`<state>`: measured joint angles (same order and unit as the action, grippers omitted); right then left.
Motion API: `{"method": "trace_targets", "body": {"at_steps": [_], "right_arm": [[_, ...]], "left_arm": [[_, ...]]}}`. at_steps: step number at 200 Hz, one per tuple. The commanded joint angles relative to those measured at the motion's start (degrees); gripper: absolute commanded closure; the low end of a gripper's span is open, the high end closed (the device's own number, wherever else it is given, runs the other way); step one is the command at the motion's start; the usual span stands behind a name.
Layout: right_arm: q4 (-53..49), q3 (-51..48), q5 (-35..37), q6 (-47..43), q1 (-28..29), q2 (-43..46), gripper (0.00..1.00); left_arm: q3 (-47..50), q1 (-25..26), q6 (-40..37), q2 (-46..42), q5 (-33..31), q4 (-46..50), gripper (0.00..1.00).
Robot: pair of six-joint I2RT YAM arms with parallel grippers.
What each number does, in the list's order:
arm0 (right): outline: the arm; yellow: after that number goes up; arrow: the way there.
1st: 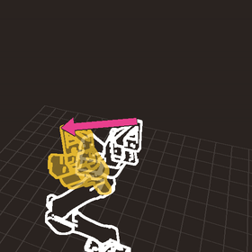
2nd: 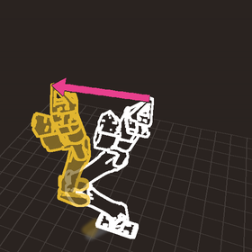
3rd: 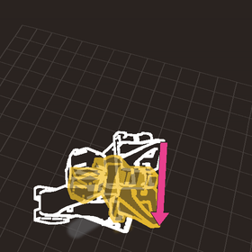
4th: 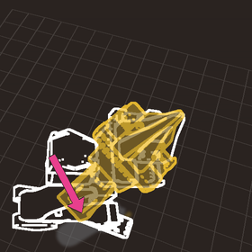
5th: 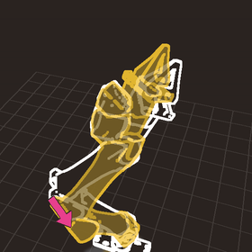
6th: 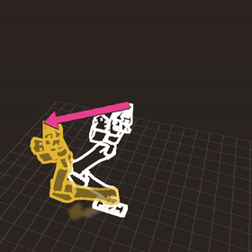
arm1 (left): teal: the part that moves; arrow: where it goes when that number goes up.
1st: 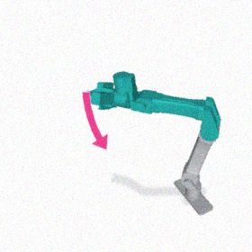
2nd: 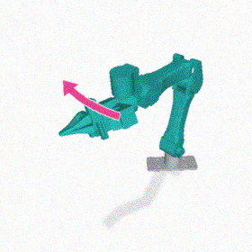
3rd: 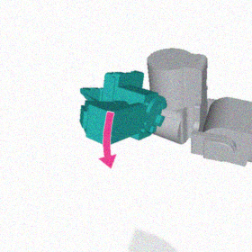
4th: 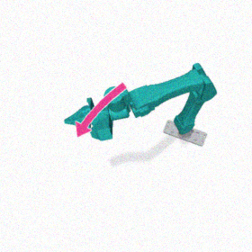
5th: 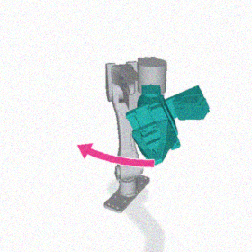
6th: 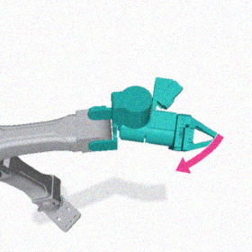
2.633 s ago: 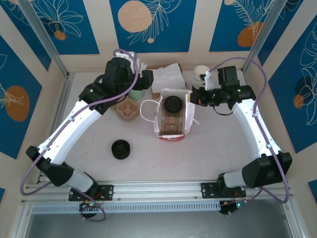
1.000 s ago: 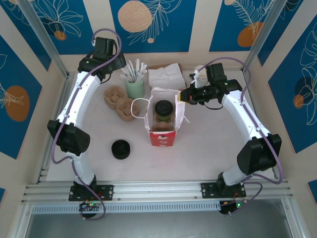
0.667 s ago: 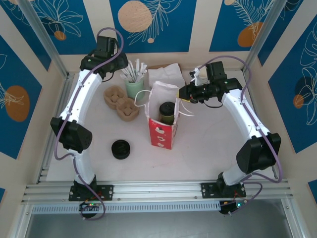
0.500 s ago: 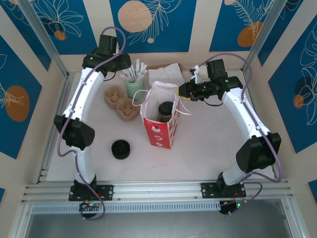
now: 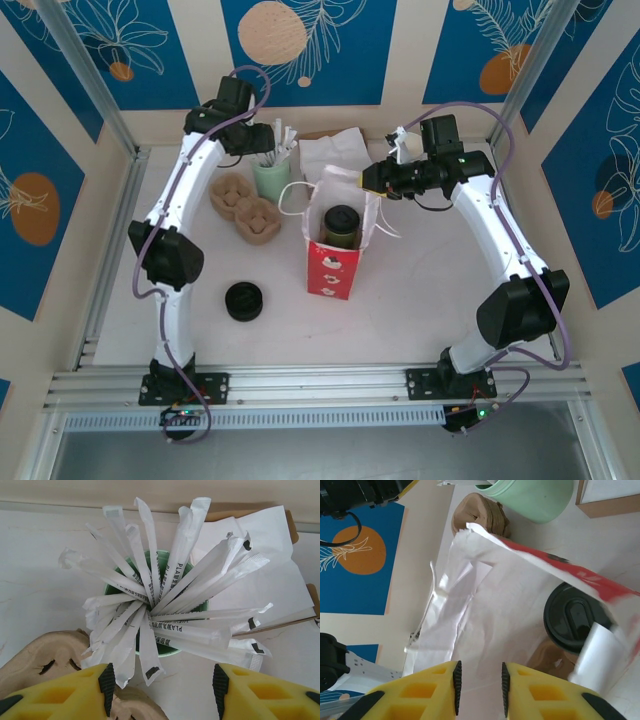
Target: Pack the takeout coffee
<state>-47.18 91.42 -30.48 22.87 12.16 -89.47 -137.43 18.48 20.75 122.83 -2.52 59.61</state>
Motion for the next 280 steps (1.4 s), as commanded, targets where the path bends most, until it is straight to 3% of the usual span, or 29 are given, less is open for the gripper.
{"method": "trace_targets", "body": {"at_steps": [1,73,133,280], "right_arm": [[-1.4,1.5,-1.2,-1.1,-0.3,0.0,0.69],[-1.5,1.4,-0.8,-1.3,-0.9,0.2,0.70],[-1.3,1.4,0.2,-1.2,-1.2,1.0,0.70],[-1.3,1.3,1.2,-0.7,-1.7,1.1,0.71]], "left_arm": [[-2.5,0.6,-1.4,1.2,0.6,2.1,0.45],[-2.9,1.9,-2.8,3.2,-0.7,3.4,0.50],[-3.9,2.0,-2.7,4.0,-3.6,4.0,0.48],[-6.7,2.0,-2.4,7.8,-4.1,4.8,0.55]]}}
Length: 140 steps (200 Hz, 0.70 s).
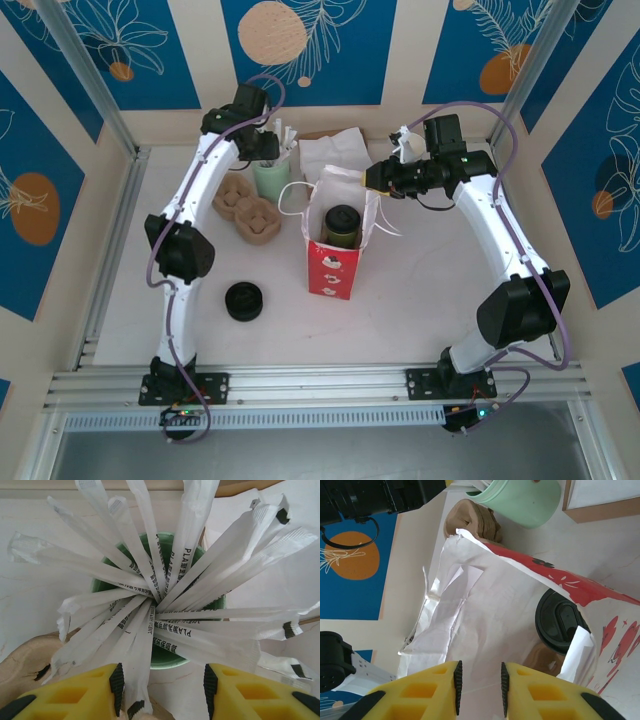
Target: Pack the takeout coffee
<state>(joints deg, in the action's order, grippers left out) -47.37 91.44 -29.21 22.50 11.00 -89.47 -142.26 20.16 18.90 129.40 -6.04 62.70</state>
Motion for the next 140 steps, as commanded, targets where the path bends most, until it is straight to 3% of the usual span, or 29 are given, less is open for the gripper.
{"method": "trace_targets", "body": {"at_steps": [1,48,73,140], "right_arm": [[-1.1,1.2,0.0,-0.4,-0.5,1.1,0.71],[-1.2,1.3,0.0,-0.3,-0.8,1.1,0.71],[-1.3,1.3,0.1,-0.3,-0.9,1.1,0.71],[-1.1,1.2,-0.4,0.0,-1.1,1.4,0.72]], "left_arm": [[-1.9,0.3,-0.5,1.2,-0.6,1.7,0.55],[-1.9,0.3,-0.3,1.3,-1.3,1.6,0.67],[-2.2,0.3,-0.4,1.3,-1.5,1.5,0.80],[-4.7,0.3,-0.5,-1.1,-1.8,1.6,0.97]]}}
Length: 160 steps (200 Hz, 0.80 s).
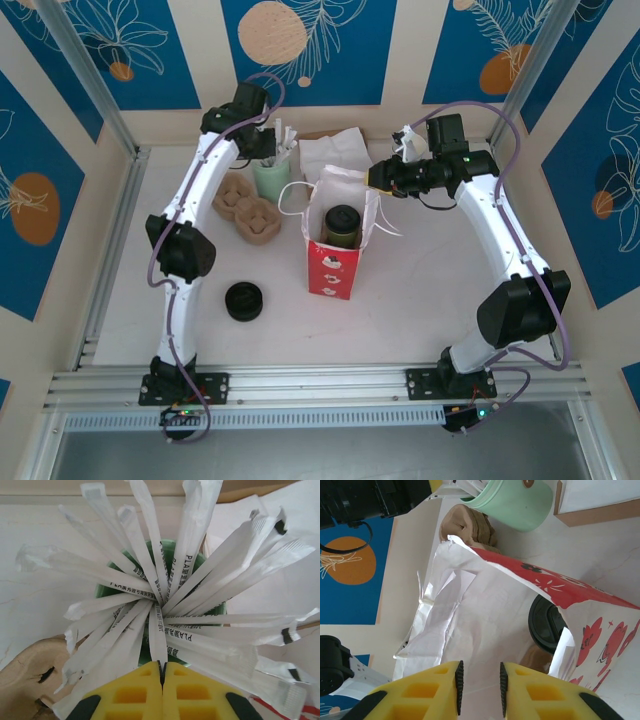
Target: Pack the takeout coffee
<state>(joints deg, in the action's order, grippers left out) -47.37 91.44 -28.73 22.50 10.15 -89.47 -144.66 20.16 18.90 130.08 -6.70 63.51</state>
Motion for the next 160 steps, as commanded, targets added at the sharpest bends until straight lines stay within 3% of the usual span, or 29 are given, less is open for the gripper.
{"method": "trace_targets", "body": {"at_steps": [1,160], "right_arm": [[-1.1,1.2,-0.9,0.0,-0.2,1.5,0.72],[-5.2,3.7,-0.1,-0.4,-0.1,3.6,0.71]], "left_arm": [[-2.3,0.3,-0.5,-1.9,-1.1,0.7,0.97],[-2.3,1.5,0.9,-19.1,0.3,8.2,0.97]]}}
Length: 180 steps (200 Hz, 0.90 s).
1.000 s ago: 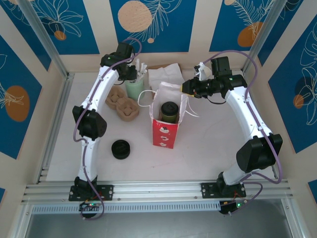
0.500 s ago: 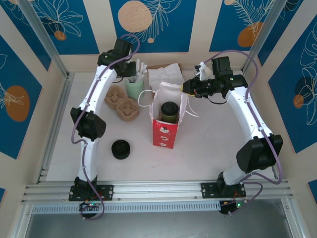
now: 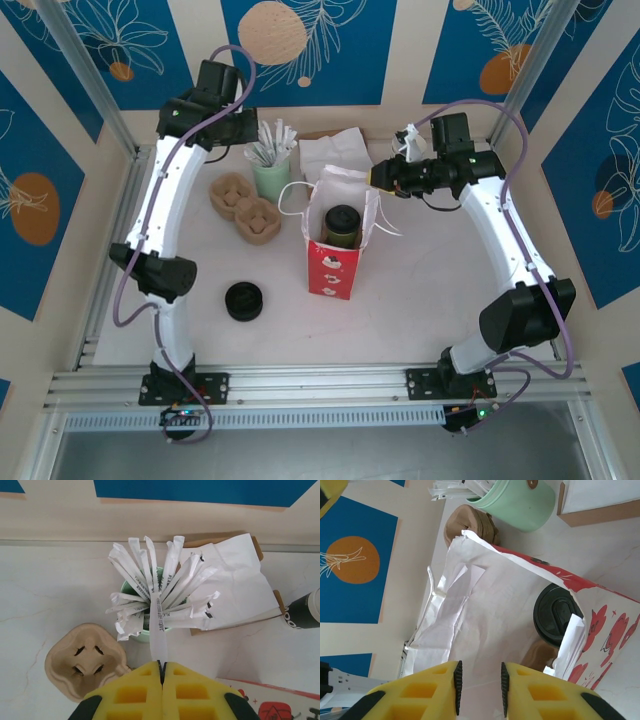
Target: Pack the takeout coffee
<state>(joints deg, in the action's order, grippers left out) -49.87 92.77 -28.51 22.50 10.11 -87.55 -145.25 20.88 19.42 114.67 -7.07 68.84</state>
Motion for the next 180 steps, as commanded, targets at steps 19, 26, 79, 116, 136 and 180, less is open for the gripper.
{"method": "trace_targets", "body": {"at_steps": [19,26,79,116,136,180], "right_arm": [[-3.9,2.8,0.1,-0.4,-0.1,1.9,0.71],[-4.4,3.0,0.3,-0.5,0.0,2.0,0.71],[-10.8,6.2,6.7,-1.1,-0.2,1.3,0.71],[-11.6,5.8,7.7,-0.1,-0.2,1.6,0.71],[-11.6,5.7,7.9,0.1,-0.2,1.7,0.70],[-11.9,5.3,11.3,1.6,-0.2,2.1,0.68]], "left_arm": [[-1.7,1.2,0.5,-6.6,1.2,3.3,0.97],[-1.7,1.5,0.8,-7.8,1.4,3.4,0.97],[-2.5,8.6,-1.8,-17.8,0.9,1.4,0.96],[0.1,16.9,-3.0,-21.8,5.4,-2.2,0.95],[0.8,22.5,-3.5,-21.1,4.4,-0.2,0.95],[4.4,30.9,-3.7,-20.2,-0.4,5.8,0.95]]}}
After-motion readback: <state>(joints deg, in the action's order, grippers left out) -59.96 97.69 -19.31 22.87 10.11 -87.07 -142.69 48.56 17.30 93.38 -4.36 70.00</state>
